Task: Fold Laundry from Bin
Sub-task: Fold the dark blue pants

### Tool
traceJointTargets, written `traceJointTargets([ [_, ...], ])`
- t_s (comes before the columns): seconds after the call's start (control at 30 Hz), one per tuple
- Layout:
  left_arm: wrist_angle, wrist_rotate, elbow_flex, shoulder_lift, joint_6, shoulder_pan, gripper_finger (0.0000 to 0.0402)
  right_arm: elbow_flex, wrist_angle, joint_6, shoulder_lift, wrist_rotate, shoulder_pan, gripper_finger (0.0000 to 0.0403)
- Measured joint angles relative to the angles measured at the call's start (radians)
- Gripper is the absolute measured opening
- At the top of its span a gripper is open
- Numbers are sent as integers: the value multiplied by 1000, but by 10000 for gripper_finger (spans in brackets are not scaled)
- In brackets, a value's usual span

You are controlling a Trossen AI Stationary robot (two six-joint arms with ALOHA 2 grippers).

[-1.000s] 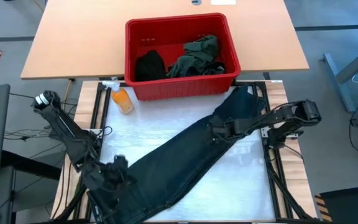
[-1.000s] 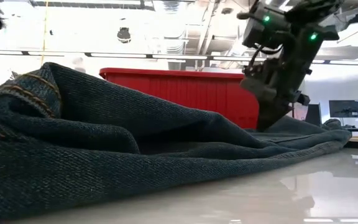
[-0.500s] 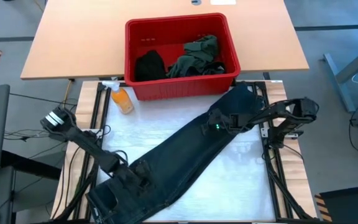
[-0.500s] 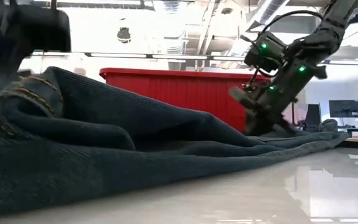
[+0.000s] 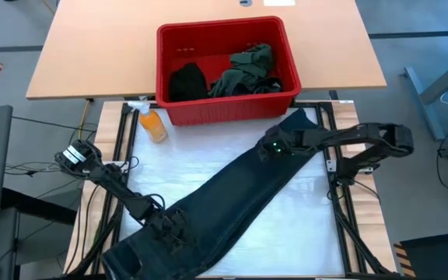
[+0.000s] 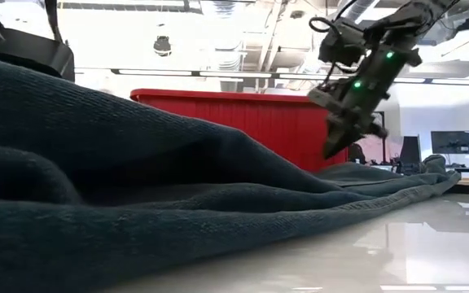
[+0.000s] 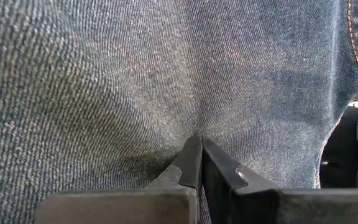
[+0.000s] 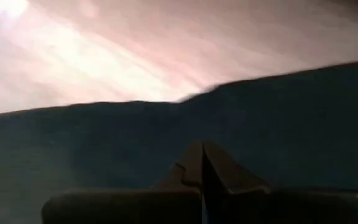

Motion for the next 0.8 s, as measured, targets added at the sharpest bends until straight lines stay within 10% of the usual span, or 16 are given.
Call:
traceJointTargets([
  [0.4,4,7,-2,2,-30,-5,0,-14,-62,-93,182,24,-137,20],
  [0.8,-1,15,-3,3,-76,-9,0,142,-527,-261,-118,130,-213,28],
])
